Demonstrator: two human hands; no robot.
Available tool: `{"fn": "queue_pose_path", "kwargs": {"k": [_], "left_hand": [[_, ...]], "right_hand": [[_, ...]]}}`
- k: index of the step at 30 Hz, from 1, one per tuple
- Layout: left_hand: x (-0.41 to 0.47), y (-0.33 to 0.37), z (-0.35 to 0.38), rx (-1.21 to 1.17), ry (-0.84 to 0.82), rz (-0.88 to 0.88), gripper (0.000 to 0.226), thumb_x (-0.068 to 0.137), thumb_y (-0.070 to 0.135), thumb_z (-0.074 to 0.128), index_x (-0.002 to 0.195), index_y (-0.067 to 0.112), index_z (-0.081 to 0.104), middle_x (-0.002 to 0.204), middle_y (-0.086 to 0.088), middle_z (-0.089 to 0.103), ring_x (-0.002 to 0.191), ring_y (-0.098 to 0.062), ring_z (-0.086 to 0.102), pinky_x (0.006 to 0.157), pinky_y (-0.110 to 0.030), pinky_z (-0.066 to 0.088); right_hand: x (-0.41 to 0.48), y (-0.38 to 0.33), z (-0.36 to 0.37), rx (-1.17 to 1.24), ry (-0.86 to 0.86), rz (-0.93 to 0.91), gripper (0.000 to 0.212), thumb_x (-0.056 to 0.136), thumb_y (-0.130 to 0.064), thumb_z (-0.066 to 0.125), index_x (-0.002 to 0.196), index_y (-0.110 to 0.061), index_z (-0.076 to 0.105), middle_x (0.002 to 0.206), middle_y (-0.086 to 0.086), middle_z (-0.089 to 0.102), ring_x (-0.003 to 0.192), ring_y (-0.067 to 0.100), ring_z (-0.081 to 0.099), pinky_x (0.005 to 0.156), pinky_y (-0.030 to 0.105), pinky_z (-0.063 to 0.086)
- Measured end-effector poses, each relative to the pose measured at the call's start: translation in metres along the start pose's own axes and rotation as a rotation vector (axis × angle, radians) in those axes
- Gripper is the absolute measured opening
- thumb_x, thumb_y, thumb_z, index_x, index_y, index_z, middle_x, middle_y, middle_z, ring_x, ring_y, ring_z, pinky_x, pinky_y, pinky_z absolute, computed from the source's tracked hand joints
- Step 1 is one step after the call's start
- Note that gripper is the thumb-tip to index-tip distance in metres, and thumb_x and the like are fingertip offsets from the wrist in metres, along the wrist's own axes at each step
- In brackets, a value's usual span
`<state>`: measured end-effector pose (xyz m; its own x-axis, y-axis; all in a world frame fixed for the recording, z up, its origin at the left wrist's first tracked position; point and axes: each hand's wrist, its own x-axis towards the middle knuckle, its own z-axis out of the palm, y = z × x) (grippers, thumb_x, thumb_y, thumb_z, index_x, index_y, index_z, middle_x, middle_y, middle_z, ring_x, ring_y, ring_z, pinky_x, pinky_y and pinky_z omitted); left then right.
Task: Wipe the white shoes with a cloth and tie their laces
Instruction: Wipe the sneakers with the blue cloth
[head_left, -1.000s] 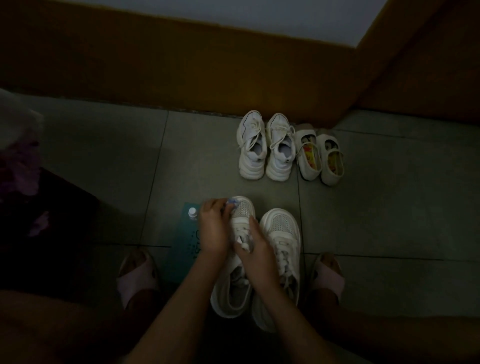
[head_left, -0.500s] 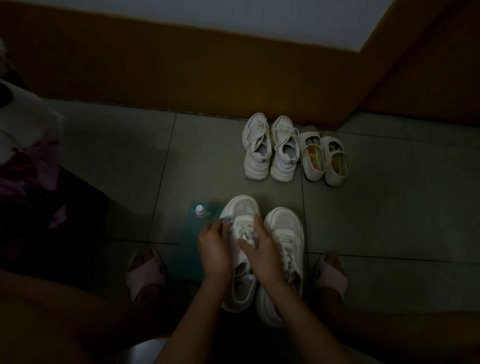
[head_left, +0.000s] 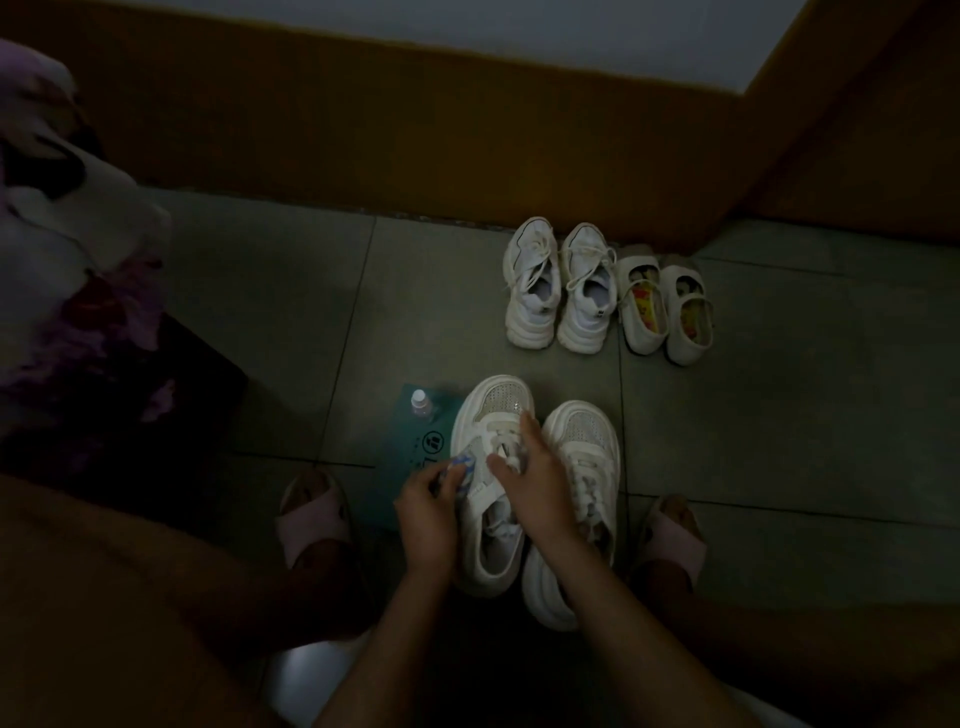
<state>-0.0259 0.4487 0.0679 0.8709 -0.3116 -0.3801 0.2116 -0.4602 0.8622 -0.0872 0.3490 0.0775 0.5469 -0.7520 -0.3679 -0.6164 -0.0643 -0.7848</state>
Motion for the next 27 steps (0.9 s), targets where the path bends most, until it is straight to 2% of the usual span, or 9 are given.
{"fn": "queue_pose_path", "kwargs": {"k": [3, 8, 12, 15, 17, 21, 24, 26, 27], "left_hand": [[-0.008, 0.001, -0.003, -0.018, -0.001, -0.028, 0.014, 0.086, 0.014, 0.065, 0.09, 0.004, 0.073, 0.081, -0.004, 0.071, 0.064, 0.006, 0.055, 0.057, -0.003, 0.041], [-0.022, -0.003, -0.007, -0.055, -0.006, -0.083, 0.013, 0.087, 0.013, 0.063, 0.09, 0.004, 0.073, 0.08, -0.003, 0.07, 0.067, -0.004, 0.06, 0.055, -0.004, 0.043], [-0.032, -0.004, -0.01, -0.045, 0.008, -0.1, 0.013, 0.088, 0.013, 0.063, 0.086, 0.004, 0.072, 0.078, -0.006, 0.069, 0.066, -0.006, 0.059, 0.052, -0.004, 0.041], [-0.038, -0.007, -0.012, -0.021, 0.031, -0.136, 0.015, 0.087, 0.015, 0.063, 0.084, 0.004, 0.072, 0.078, -0.007, 0.07, 0.071, -0.013, 0.062, 0.055, -0.011, 0.043], [-0.041, -0.009, -0.013, -0.02, 0.042, -0.173, 0.017, 0.087, 0.016, 0.064, 0.087, 0.001, 0.071, 0.079, -0.009, 0.069, 0.073, -0.015, 0.062, 0.055, -0.012, 0.043], [-0.044, -0.008, -0.018, -0.014, 0.081, -0.187, 0.017, 0.088, 0.013, 0.063, 0.09, -0.001, 0.071, 0.078, -0.008, 0.066, 0.076, -0.016, 0.059, 0.05, -0.006, 0.039], [-0.042, -0.003, -0.02, -0.047, 0.091, -0.182, 0.016, 0.088, 0.014, 0.062, 0.091, 0.001, 0.07, 0.081, -0.008, 0.067, 0.077, -0.016, 0.06, 0.058, -0.014, 0.042], [-0.042, -0.002, -0.019, -0.077, 0.069, -0.18, 0.015, 0.088, 0.015, 0.062, 0.091, 0.003, 0.07, 0.082, -0.01, 0.069, 0.075, -0.016, 0.062, 0.062, -0.021, 0.046], [-0.044, -0.001, -0.017, -0.085, 0.055, -0.18, 0.014, 0.089, 0.015, 0.061, 0.089, 0.004, 0.07, 0.081, -0.009, 0.069, 0.072, -0.014, 0.062, 0.061, -0.019, 0.047]], "right_hand": [[0.0, 0.0, -0.001, 0.004, -0.002, -0.001, 0.071, 0.089, -0.019, 0.062, 0.148, -0.016, 0.023, 0.147, 0.005, 0.04, 0.129, 0.015, 0.045, 0.095, 0.015, 0.034], [-0.001, -0.001, 0.0, -0.009, -0.001, -0.019, 0.07, 0.089, -0.018, 0.061, 0.148, -0.014, 0.023, 0.15, 0.004, 0.036, 0.132, 0.015, 0.041, 0.097, 0.014, 0.031], [-0.001, 0.0, 0.001, -0.042, 0.001, -0.032, 0.069, 0.089, -0.018, 0.061, 0.148, -0.013, 0.024, 0.151, 0.005, 0.033, 0.135, 0.017, 0.038, 0.1, 0.015, 0.029], [-0.001, 0.001, 0.0, -0.076, -0.01, -0.035, 0.07, 0.089, -0.02, 0.061, 0.148, -0.012, 0.023, 0.153, 0.006, 0.029, 0.137, 0.019, 0.035, 0.109, 0.025, 0.032], [-0.002, 0.0, 0.001, -0.095, -0.013, -0.027, 0.072, 0.089, -0.022, 0.061, 0.148, -0.014, 0.022, 0.153, 0.007, 0.03, 0.136, 0.022, 0.037, 0.11, 0.032, 0.035], [-0.004, -0.002, 0.001, -0.159, -0.06, 0.042, 0.079, 0.087, -0.041, 0.058, 0.15, -0.025, 0.012, 0.149, 0.011, 0.035, 0.133, 0.028, 0.039, 0.106, 0.042, 0.039], [-0.011, -0.001, 0.001, -0.311, -0.122, 0.116, 0.085, 0.085, -0.059, 0.05, 0.149, -0.03, 0.001, 0.146, 0.015, 0.036, 0.131, 0.034, 0.039, 0.104, 0.045, 0.039], [-0.018, -0.003, 0.001, -0.355, -0.12, 0.136, 0.084, 0.087, -0.058, 0.048, 0.149, -0.032, -0.002, 0.144, 0.018, 0.038, 0.128, 0.036, 0.04, 0.101, 0.042, 0.039], [-0.02, -0.004, 0.002, -0.361, -0.108, 0.135, 0.082, 0.088, -0.055, 0.048, 0.149, -0.032, -0.002, 0.14, 0.019, 0.041, 0.125, 0.036, 0.044, 0.098, 0.04, 0.04]]}}
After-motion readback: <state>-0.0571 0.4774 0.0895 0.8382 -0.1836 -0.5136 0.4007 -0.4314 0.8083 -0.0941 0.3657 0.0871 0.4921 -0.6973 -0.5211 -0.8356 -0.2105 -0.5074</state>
